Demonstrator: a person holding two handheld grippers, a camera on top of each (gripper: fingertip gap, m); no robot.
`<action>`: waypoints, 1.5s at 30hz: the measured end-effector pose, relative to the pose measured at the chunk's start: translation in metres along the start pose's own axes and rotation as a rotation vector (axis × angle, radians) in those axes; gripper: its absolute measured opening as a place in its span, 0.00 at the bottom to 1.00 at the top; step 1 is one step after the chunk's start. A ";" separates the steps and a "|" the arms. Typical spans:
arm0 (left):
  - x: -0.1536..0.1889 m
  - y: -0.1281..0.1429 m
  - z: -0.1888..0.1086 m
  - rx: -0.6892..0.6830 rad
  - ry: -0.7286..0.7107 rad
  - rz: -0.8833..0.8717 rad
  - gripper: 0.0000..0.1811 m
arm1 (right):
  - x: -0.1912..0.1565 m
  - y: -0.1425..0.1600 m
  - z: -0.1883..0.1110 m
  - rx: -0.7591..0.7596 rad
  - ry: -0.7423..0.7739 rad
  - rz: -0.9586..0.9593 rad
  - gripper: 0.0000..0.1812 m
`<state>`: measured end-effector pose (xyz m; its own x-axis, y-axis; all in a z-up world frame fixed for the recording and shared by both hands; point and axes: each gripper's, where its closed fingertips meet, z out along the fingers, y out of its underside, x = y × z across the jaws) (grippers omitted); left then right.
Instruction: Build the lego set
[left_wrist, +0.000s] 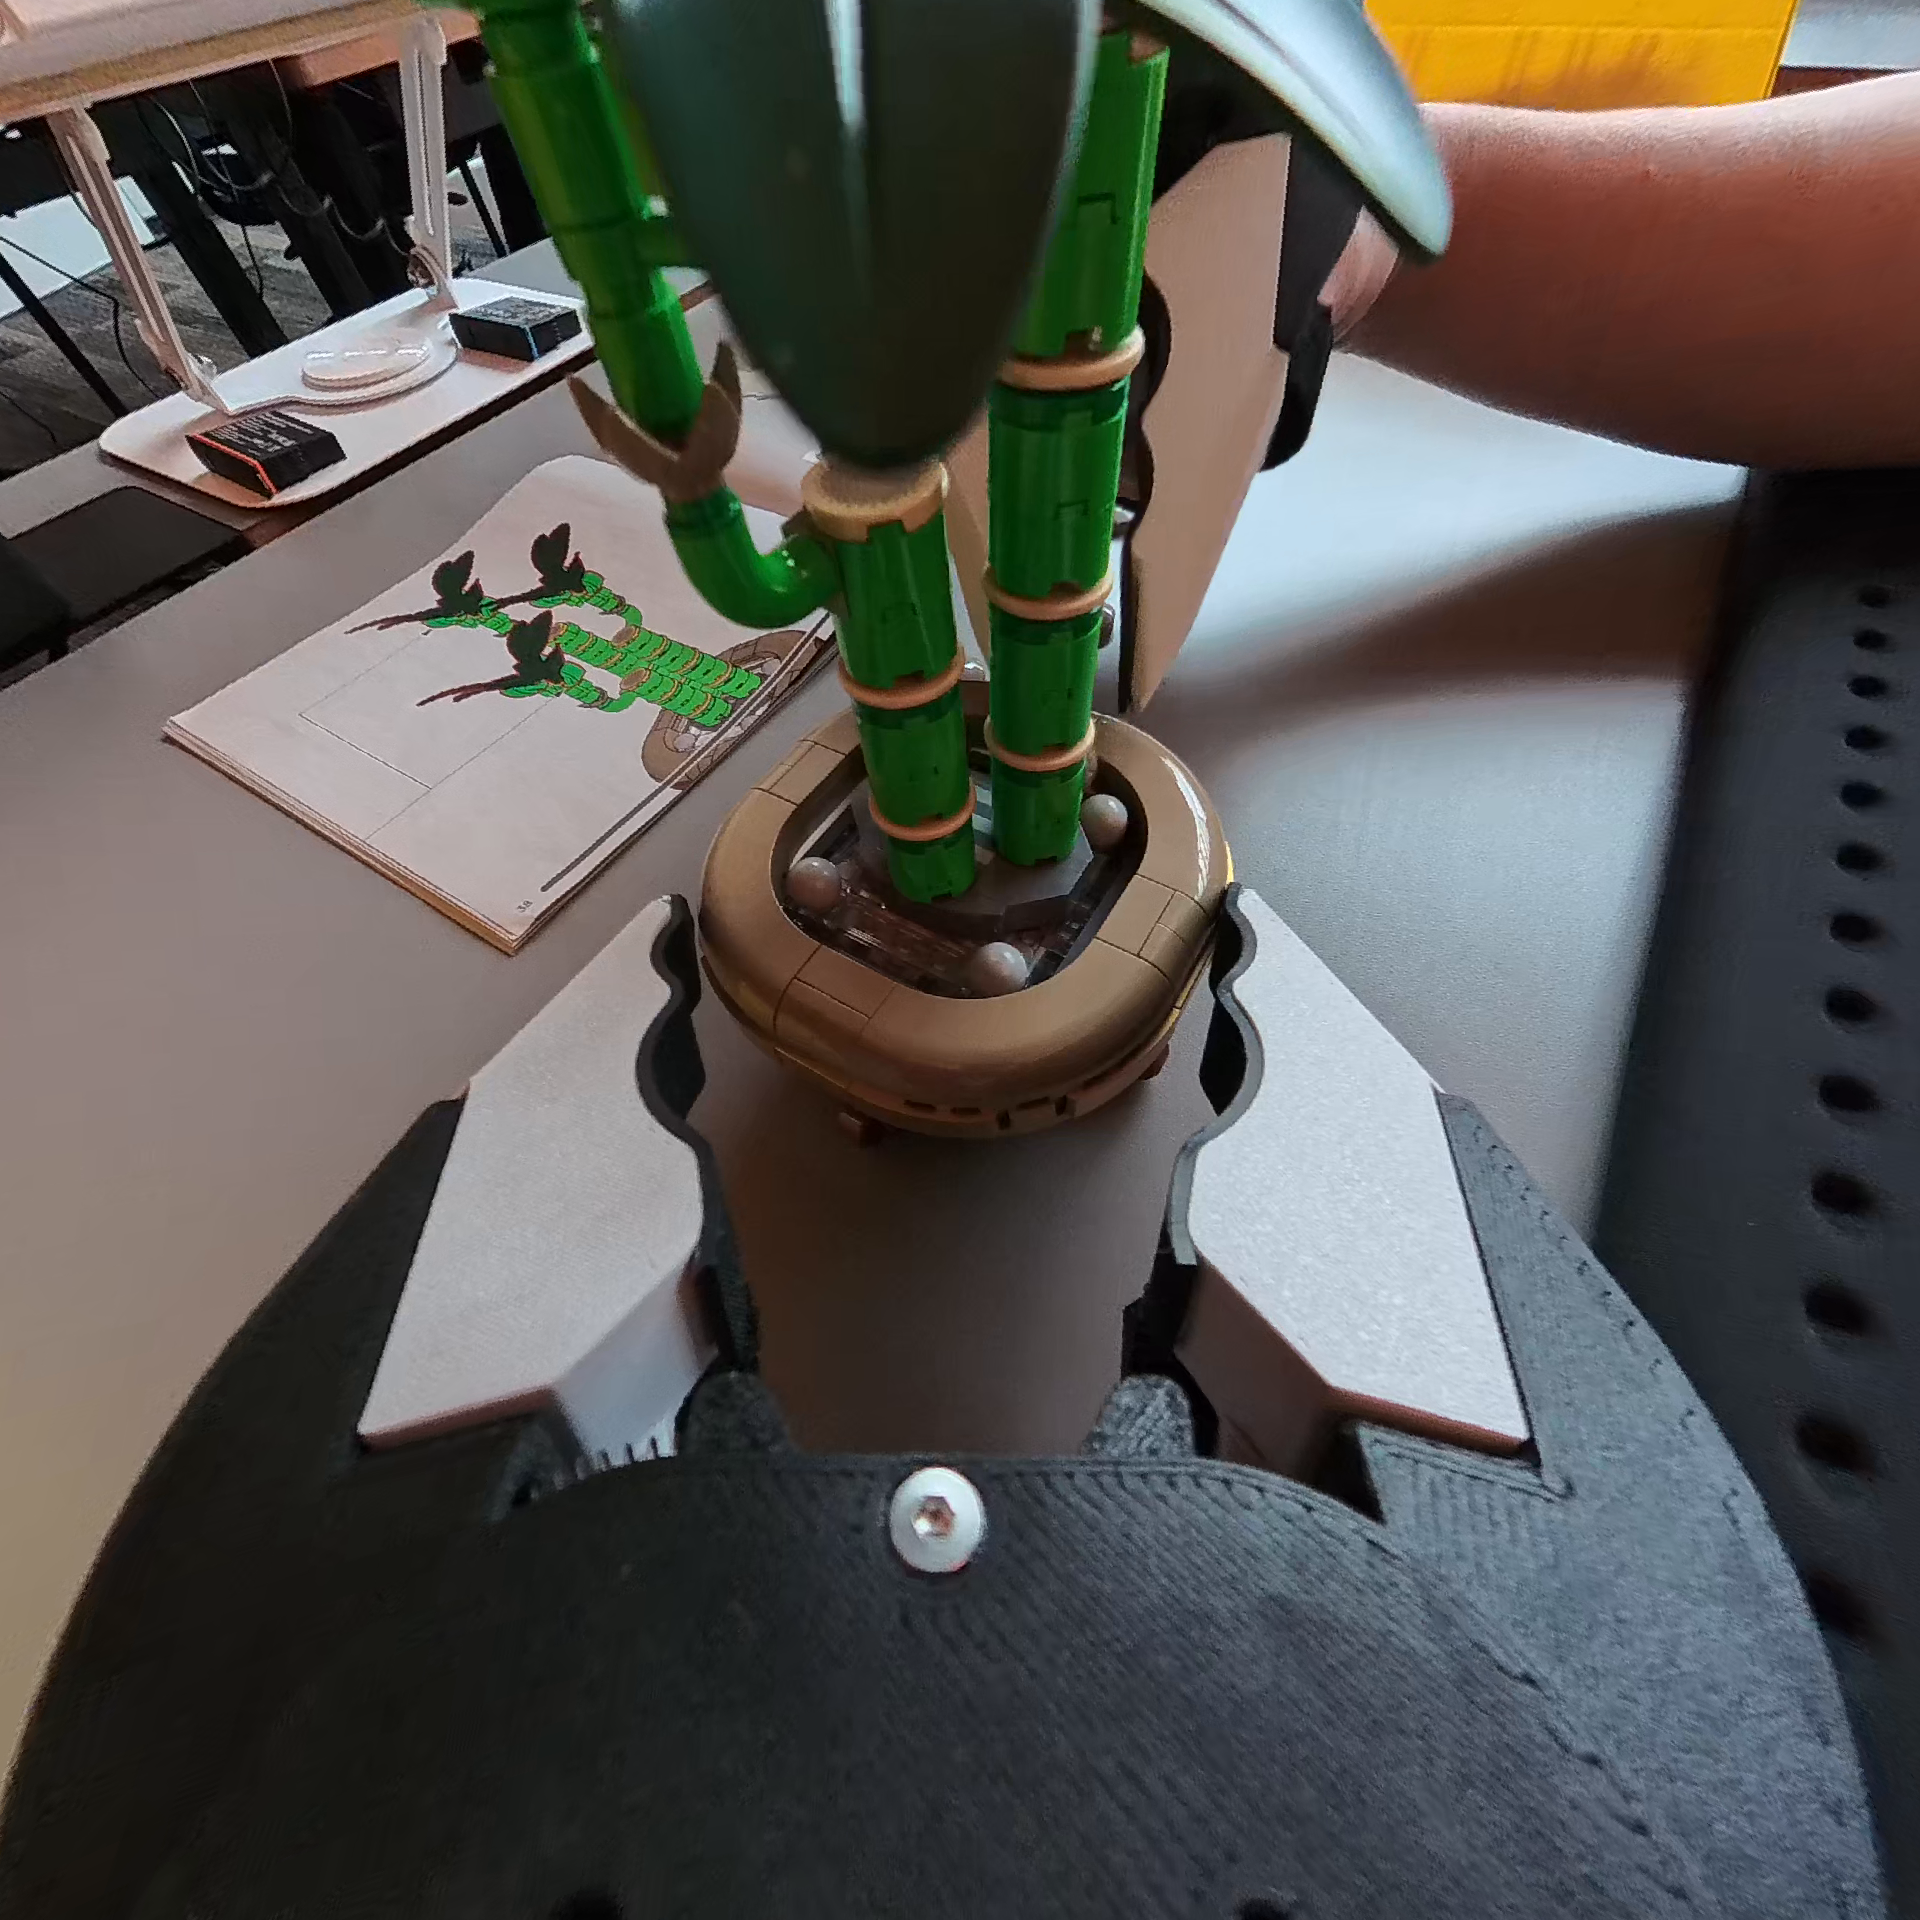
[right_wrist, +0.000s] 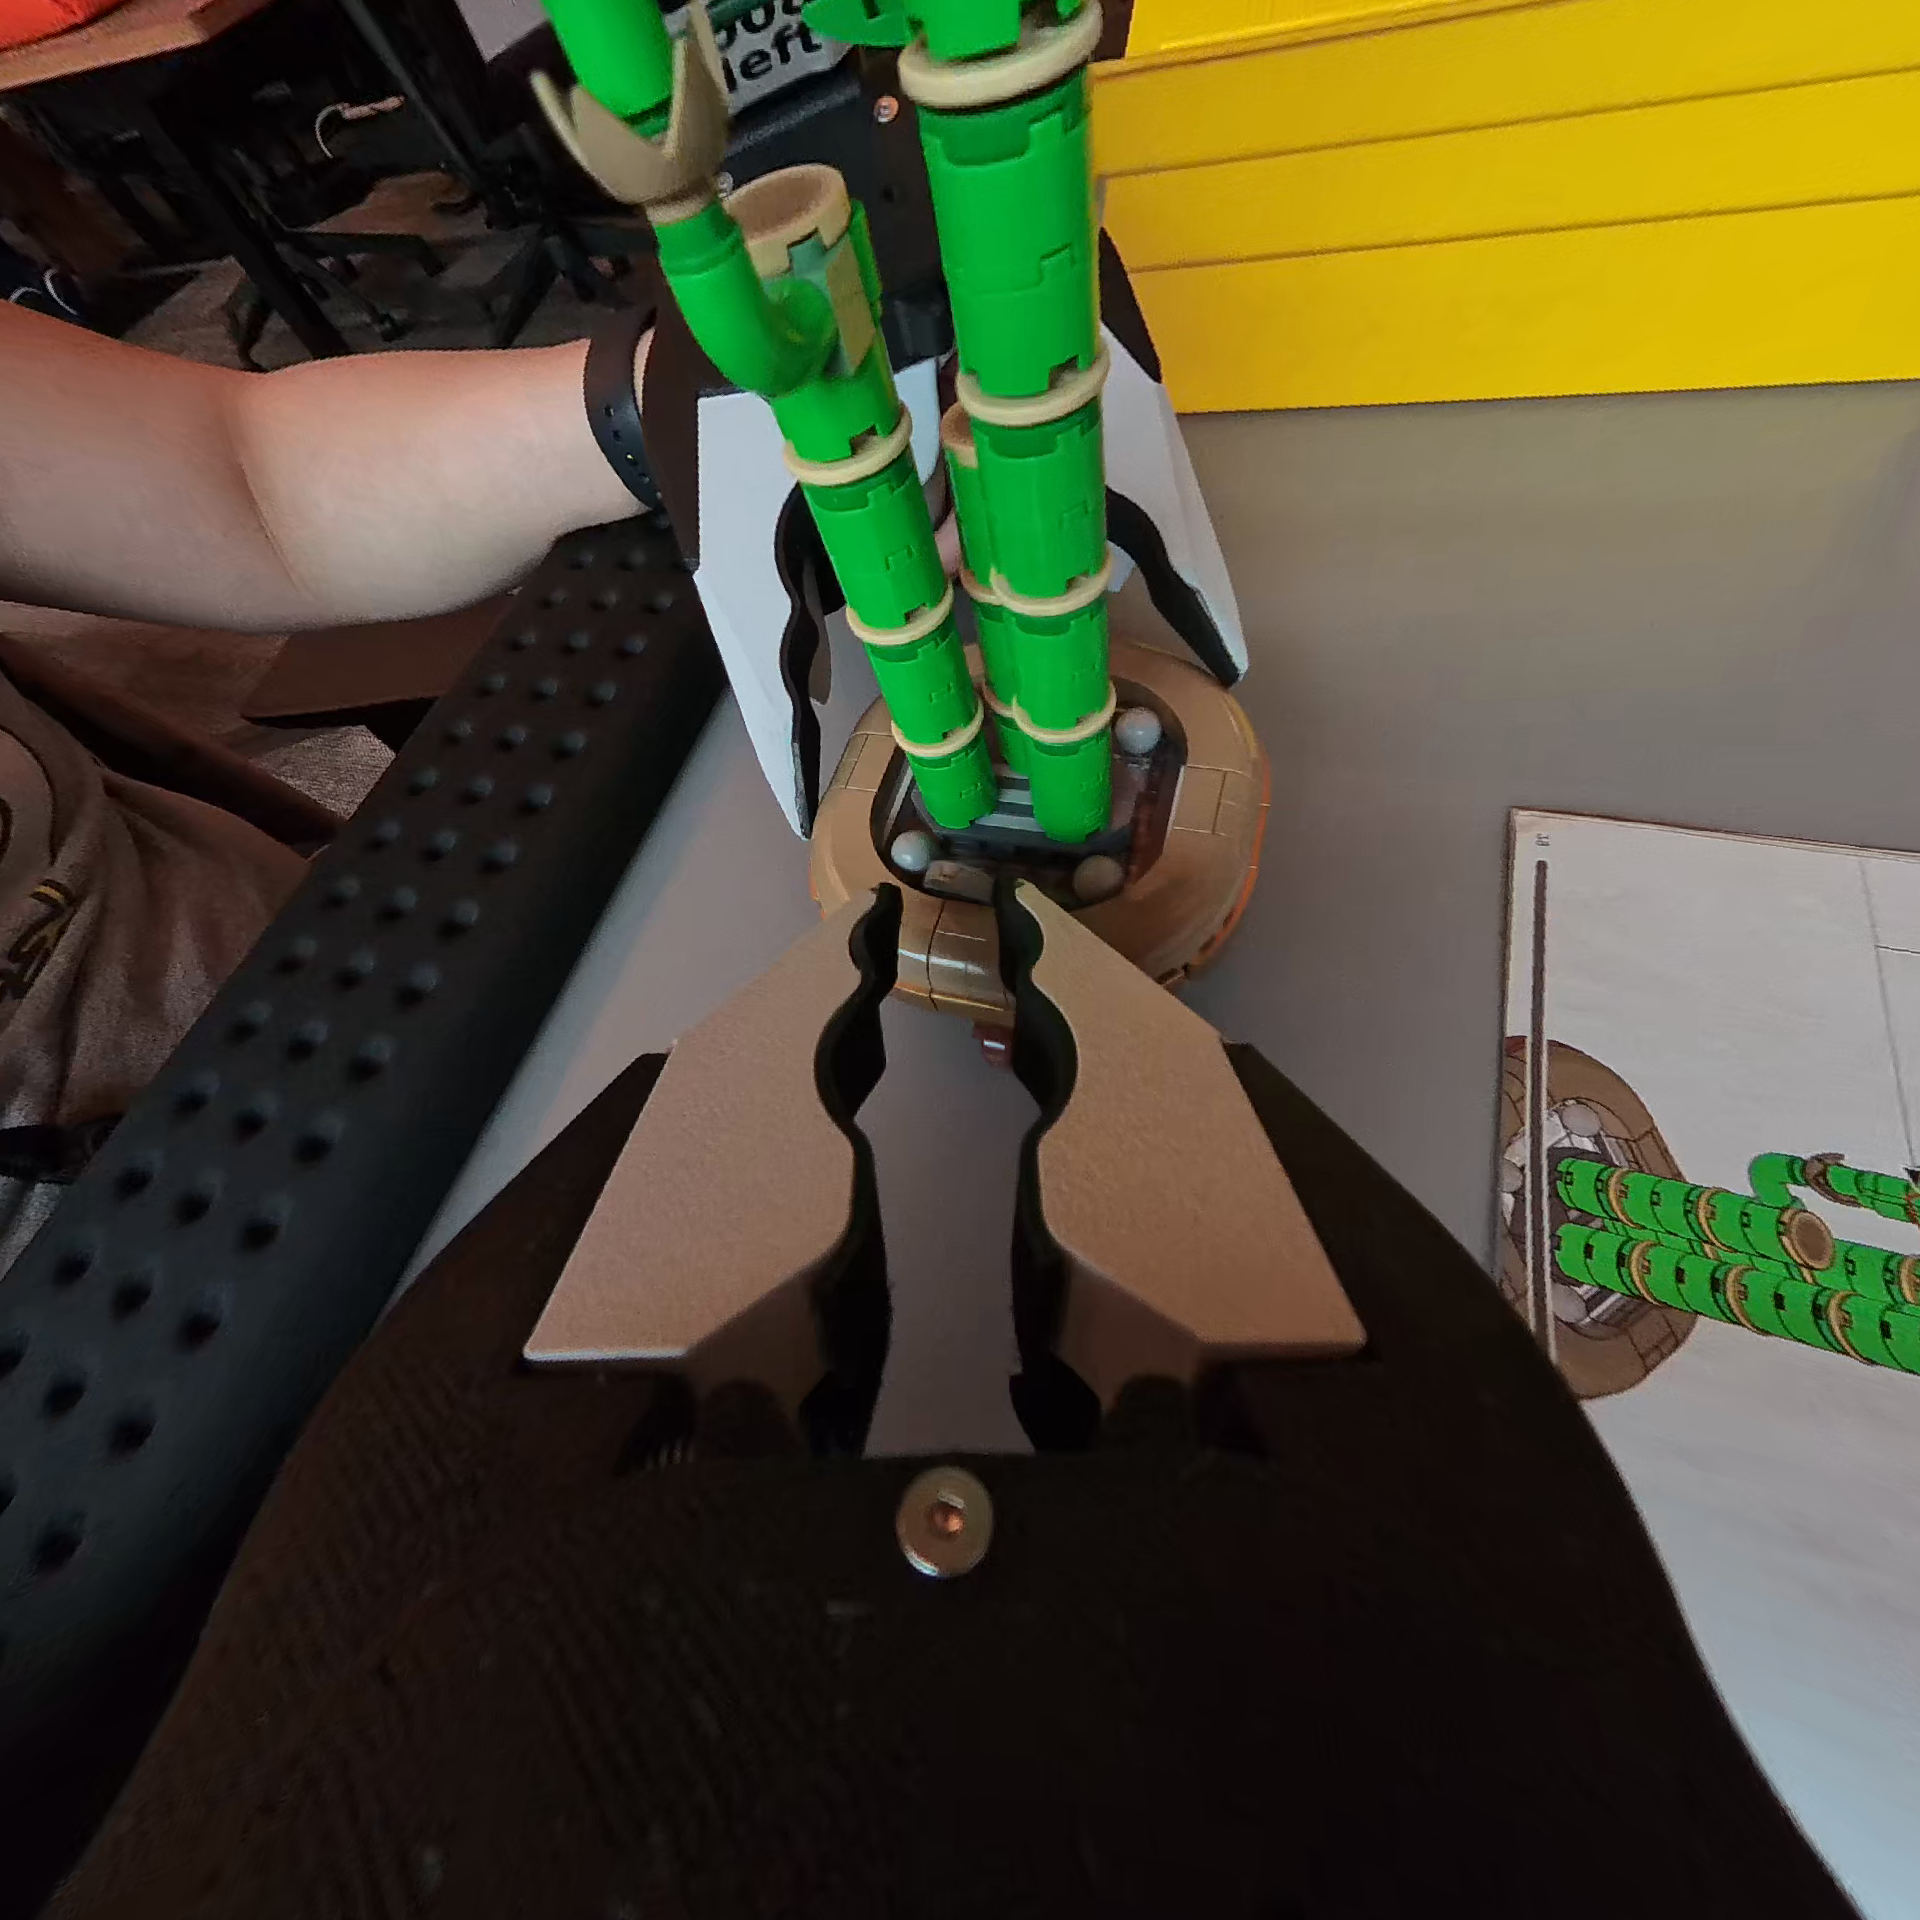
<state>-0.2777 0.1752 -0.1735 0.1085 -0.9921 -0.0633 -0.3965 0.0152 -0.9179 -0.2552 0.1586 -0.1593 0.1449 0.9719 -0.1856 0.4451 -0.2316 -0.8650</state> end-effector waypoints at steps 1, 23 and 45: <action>0.000 0.000 0.000 0.000 0.000 0.000 0.54 | 0.000 0.000 -0.002 0.001 0.001 -0.005 0.10; 0.000 0.000 0.000 0.000 -0.002 0.001 0.54 | 0.011 -0.003 0.007 -0.069 0.132 0.166 0.13; 0.000 0.000 -0.001 0.002 -0.004 0.006 0.54 | 0.005 0.000 -0.001 0.062 0.100 -0.071 0.07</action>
<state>-0.2785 0.1750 -0.1732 0.1102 -0.9914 -0.0706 -0.3955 0.0214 -0.9182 -0.2536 0.1637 -0.1593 0.2040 0.9759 -0.0781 0.4025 -0.1563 -0.9020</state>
